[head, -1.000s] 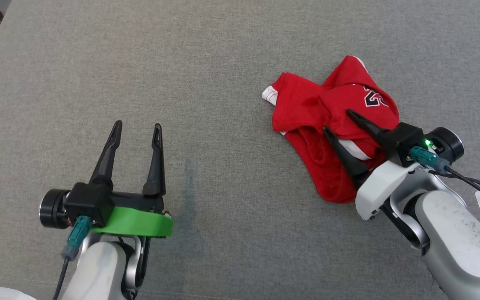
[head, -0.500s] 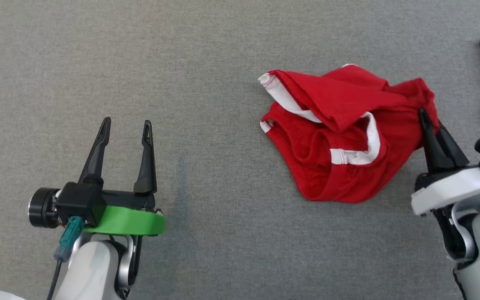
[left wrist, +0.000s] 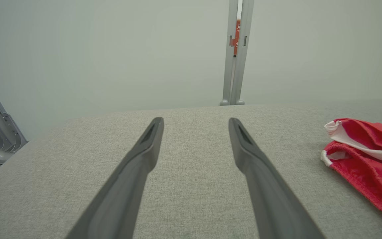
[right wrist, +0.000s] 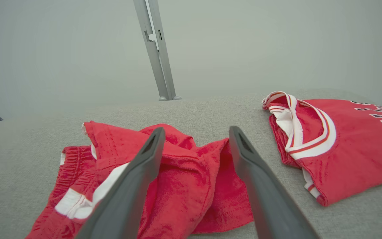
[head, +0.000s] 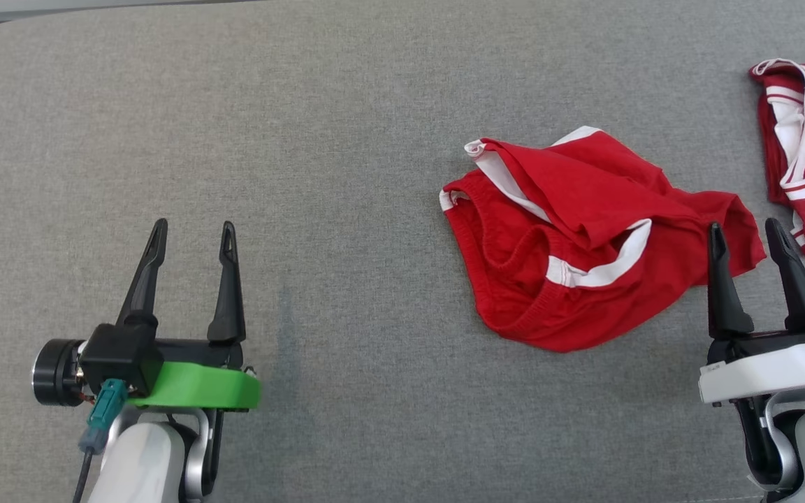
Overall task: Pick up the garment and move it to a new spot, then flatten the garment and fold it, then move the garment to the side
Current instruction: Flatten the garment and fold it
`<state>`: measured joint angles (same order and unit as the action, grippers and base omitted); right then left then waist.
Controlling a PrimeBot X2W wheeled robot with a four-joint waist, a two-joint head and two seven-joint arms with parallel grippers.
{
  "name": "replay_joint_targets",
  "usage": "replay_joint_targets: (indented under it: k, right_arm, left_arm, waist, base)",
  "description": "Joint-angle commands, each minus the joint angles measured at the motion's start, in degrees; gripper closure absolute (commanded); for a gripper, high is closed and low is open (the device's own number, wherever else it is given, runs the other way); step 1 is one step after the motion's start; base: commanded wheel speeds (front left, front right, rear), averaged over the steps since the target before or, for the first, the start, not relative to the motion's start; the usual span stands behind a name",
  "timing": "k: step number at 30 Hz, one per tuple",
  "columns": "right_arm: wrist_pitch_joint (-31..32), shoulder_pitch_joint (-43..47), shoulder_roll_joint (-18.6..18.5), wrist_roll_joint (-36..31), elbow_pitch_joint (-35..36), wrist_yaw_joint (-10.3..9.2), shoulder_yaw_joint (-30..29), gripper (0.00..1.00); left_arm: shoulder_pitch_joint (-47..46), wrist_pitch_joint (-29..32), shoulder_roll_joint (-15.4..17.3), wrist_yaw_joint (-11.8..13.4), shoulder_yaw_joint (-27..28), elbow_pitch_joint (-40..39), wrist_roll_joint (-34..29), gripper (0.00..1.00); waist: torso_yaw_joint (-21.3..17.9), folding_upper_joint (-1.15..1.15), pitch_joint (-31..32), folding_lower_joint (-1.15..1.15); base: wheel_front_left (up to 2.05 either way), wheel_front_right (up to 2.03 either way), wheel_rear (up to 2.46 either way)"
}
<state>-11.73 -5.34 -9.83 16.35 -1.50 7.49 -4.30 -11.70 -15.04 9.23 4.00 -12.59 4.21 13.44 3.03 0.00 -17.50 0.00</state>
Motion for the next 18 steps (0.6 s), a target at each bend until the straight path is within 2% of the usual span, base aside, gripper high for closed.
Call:
replay_joint_targets:
  k: [1,10,18]
  right_arm:
    - [-0.12,1.17,-0.43,-1.41,1.76,0.0,0.8,0.0]
    - [4.13,6.44,0.36,-3.33,10.27,0.0,4.31,0.0]
    - [6.02,8.54,0.83,-3.61,13.09,0.0,4.16,0.0]
  left_arm:
    - [0.96,-0.17,0.47,0.37,0.44,0.28,-0.2,0.0]
    - [5.28,0.69,1.18,1.6,0.37,0.01,-0.01,0.0]
    - [6.83,1.62,1.7,2.16,0.09,-1.15,0.19,0.0]
  waist:
    - [-0.57,0.0,1.3,0.0]
    - [-1.27,0.0,5.97,0.0]
    - [-1.36,0.0,6.85,0.0]
  base:
    - [0.0,0.0,0.0]
    - [0.0,0.0,0.0]
    - [0.0,0.0,0.0]
